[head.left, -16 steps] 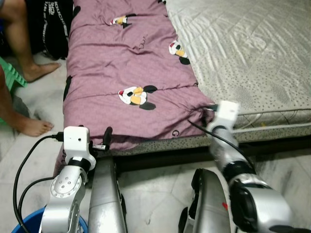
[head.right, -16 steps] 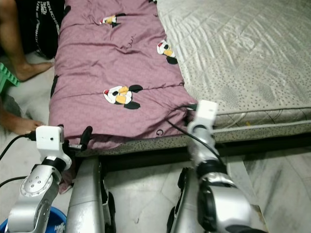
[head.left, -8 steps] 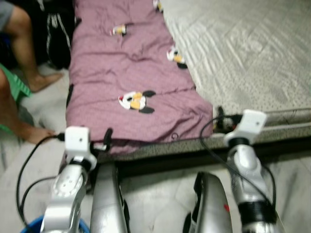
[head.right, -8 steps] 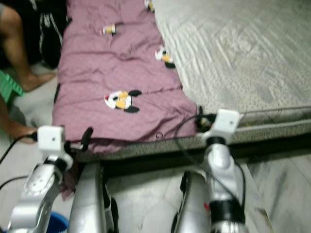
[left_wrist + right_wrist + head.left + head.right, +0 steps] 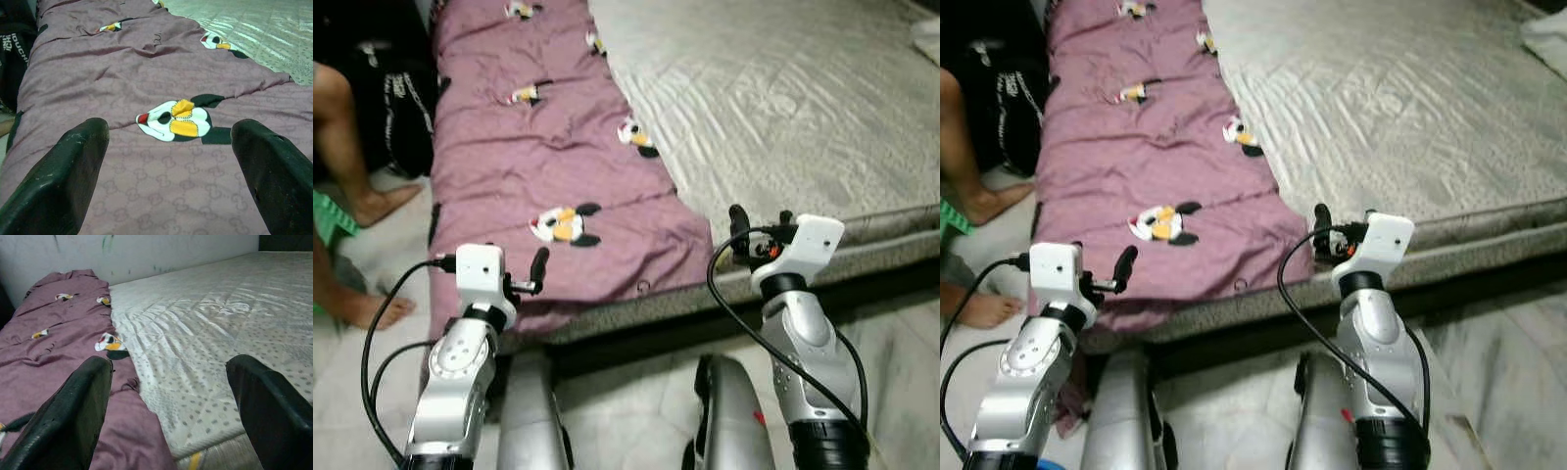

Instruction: Clean up the room

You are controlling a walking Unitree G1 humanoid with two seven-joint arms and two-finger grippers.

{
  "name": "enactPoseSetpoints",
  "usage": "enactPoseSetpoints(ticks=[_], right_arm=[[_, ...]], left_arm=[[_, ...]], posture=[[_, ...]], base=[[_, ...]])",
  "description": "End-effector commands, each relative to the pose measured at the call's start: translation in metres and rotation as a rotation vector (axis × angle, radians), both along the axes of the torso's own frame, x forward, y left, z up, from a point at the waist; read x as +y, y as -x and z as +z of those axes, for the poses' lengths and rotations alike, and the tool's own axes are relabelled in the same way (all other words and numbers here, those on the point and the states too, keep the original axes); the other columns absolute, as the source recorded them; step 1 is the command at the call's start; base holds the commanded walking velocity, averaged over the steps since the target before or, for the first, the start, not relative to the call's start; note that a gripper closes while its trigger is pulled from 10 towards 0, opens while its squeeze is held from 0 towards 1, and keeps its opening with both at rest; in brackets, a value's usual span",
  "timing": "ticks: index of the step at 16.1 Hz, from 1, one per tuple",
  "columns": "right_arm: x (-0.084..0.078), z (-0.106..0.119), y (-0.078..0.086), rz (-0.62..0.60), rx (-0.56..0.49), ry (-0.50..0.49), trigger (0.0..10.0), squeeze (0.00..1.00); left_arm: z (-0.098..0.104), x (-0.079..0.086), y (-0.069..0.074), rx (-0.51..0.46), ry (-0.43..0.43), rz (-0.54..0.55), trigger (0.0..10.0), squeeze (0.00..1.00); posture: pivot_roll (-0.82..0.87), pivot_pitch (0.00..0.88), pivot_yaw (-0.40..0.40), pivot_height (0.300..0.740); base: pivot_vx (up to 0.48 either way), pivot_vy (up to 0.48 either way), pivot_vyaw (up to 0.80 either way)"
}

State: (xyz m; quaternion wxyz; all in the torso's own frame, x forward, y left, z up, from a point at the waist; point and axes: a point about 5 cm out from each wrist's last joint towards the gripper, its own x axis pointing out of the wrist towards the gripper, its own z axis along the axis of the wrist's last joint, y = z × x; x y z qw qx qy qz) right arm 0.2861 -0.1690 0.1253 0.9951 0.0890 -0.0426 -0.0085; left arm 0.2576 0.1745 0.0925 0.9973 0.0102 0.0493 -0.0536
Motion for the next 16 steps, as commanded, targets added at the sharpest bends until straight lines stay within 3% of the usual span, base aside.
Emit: enactPoseSetpoints(ticks=[1,12,16], right_arm=[[0.0007,0.0059,-0.0024,0.006,-0.013,-0.005,10.0,0.00],[-0.0018,0.0112,-0.0047,0.005,-0.002,0.004,10.0,0.00],[-0.0027,0.0109,-0.0045,0.003,0.001,0.008,10.0,0.00]], left_arm=[[-0.0013,0.0018,0.0011,0.002,-0.005,0.003,10.0,0.00],[-0.0032,-0.0040,-0.0032,-0.005,0.006,-0.007,10.0,0.00],[-0.0046,-0.0045,-0.0042,-0.003,0.009,-0.002,10.0,0.00]], posture=[[-0.01,0.029,0.038,0.618],[-0.02,0.026,0.030,0.740],[-0.03,0.025,0.030,0.740]], base=[[0.000,0.000,0.00],[0.000,0.000,0.00],[0.000,0.000,0.00]])
